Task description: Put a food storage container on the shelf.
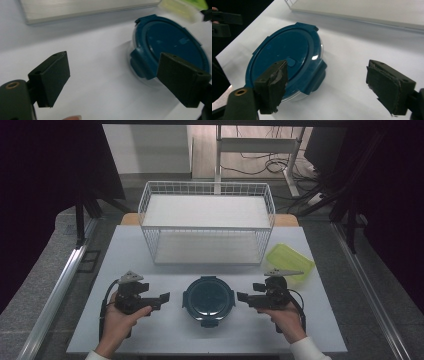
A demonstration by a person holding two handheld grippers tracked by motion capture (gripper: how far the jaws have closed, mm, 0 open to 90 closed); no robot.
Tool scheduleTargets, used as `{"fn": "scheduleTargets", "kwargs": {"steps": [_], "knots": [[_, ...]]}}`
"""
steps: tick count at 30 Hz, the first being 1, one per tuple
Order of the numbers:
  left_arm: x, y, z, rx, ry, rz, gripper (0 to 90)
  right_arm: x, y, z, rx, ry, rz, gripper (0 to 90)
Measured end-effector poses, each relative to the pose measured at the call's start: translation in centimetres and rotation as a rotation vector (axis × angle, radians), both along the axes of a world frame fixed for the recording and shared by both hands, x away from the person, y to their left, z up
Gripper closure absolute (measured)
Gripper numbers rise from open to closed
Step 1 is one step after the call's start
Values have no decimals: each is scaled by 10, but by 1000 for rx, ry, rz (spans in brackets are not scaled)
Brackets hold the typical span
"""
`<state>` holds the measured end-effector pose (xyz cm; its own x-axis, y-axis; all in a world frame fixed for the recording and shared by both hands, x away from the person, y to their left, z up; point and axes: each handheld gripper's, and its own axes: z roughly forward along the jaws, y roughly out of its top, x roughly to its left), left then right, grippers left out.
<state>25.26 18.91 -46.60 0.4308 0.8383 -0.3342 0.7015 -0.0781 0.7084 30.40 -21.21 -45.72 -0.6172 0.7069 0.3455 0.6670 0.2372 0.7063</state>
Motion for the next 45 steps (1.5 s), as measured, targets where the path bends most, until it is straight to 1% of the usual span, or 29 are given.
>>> {"fn": "scheduleTargets", "kwargs": {"steps": [4, 7, 9, 12, 15, 19, 25, 30, 34, 35, 38, 41, 45], "knots": [[4, -9, -4, -56, 44, -50, 94, 1, 6, -4, 4, 26, 21, 168], [7, -17, -5, -66, 58, -72, 89, 1, 12, -6, 8, 45, 37, 159], [10, -21, -7, -82, 70, -76, 89, 0, 15, -7, 14, 53, 48, 157], [17, -25, -11, -113, 102, -89, 88, 1, 18, -9, 21, 68, 52, 152], [23, -31, -16, -123, 128, -101, 89, 2, 20, -11, 16, 76, 57, 136], [30, -35, -22, -174, 172, -114, 92, 4, 23, -14, 22, 96, 56, 124], [38, -42, -31, -199, 210, -116, 115, 9, 26, -20, 44, 137, 57, 125], [41, -48, -36, -214, 238, -138, 132, 13, 28, -25, 78, 174, 54, 129], [41, -53, -38, -226, 254, -155, 157, 15, 32, -31, 77, 199, 61, 127], [41, -54, -39, -222, 261, -164, 159, 15, 33, -32, 75, 206, 63, 126], [42, -55, -41, -216, 278, -165, 162, 16, 35, -35, 81, 225, 65, 122], [42, -56, -42, -224, 287, -163, 164, 17, 37, -38, 83, 241, 66, 119], [41, -58, -43, -232, 305, -174, 182, 17, 40, -43, 87, 265, 72, 120]]}}
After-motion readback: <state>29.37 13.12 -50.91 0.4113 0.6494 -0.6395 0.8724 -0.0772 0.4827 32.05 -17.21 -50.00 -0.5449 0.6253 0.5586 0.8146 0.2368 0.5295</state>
